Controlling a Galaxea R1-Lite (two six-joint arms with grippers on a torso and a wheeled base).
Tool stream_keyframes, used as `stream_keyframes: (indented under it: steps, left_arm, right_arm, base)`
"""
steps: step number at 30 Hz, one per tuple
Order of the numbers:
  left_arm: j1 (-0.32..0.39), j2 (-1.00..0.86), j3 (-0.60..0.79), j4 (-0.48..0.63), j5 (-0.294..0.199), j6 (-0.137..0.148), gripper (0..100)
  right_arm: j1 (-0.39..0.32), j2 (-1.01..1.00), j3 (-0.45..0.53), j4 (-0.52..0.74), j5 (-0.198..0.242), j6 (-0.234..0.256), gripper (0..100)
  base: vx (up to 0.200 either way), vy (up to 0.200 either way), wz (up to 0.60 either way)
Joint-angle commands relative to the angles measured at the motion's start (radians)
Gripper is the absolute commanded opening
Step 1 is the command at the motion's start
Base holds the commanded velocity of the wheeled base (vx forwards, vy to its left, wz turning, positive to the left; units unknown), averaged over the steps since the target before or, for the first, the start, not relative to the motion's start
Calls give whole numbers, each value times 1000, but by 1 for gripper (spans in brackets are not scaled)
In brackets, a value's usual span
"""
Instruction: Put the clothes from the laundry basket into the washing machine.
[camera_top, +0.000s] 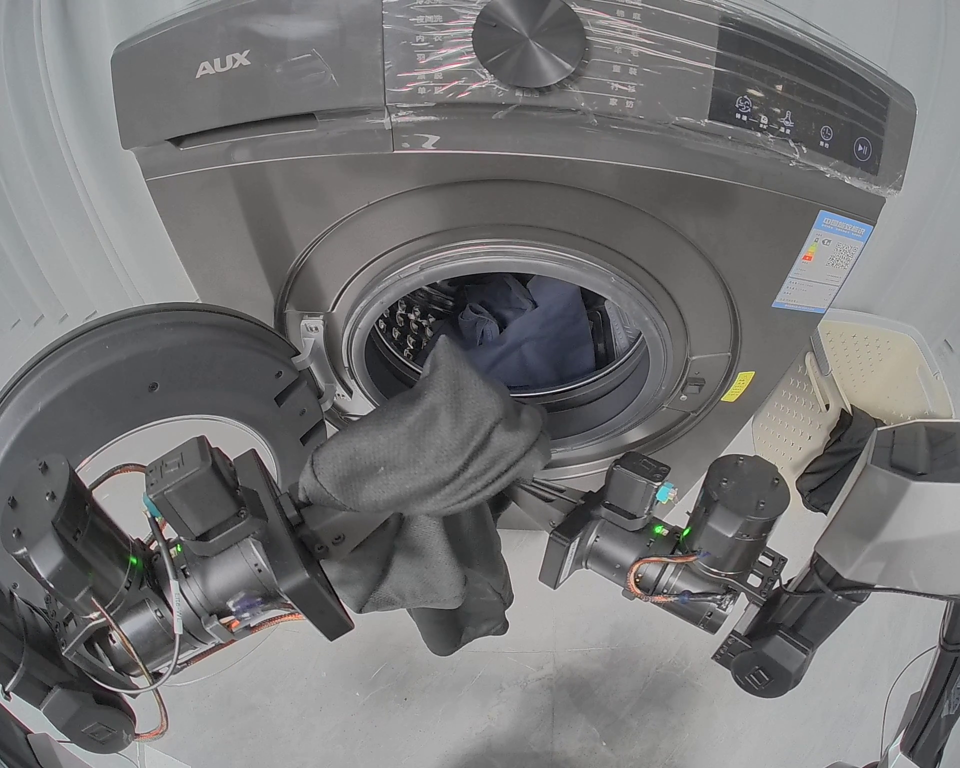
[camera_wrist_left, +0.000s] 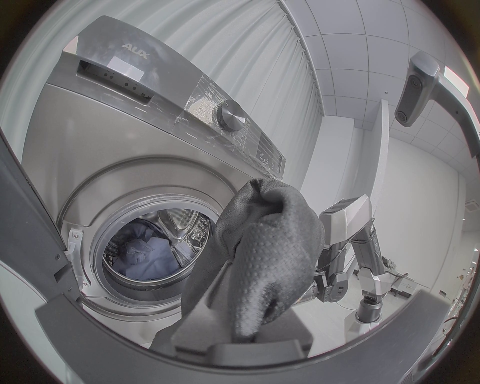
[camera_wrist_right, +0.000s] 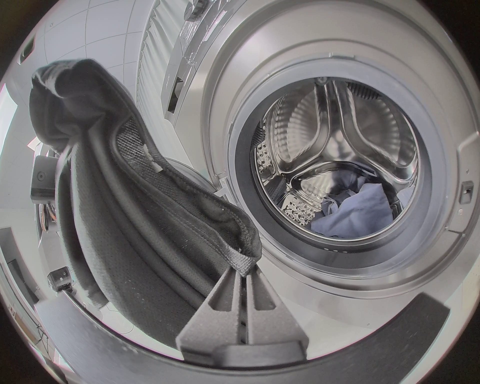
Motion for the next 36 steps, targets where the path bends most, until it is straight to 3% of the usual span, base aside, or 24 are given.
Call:
stream_keyframes:
  steps: [1,4,12,23,24,36]
  left_arm:
    - [24,1,-7,-1,1,-1,0]
    - [37,3,-19,-1,1,-13,0]
    - [49,1,-57,-1,10,-24,0]
    - [54,1,-93,-1,10,-16,0]
    - [52,1,-91,-2,10,-16,0]
    - [44,-8,-77,-1,0,-13,0]
  right_arm:
    - [-13,-90,73,0,-22,-3,0]
    - [-13,-130,124,0,-50,-6,0]
    - [29,-136,250,0,-55,-20,0]
    - [44,-73,141,0,-53,-17,0]
    - [46,-72,135,0,-53,-17,100]
    - [1,-17,18,18,-47,-26,100]
  base:
    - [0,0,0]
    - [0,0,0]
    - [0,0,0]
    - [0,0,0]
    - [0,0,0]
    - [0,0,0]
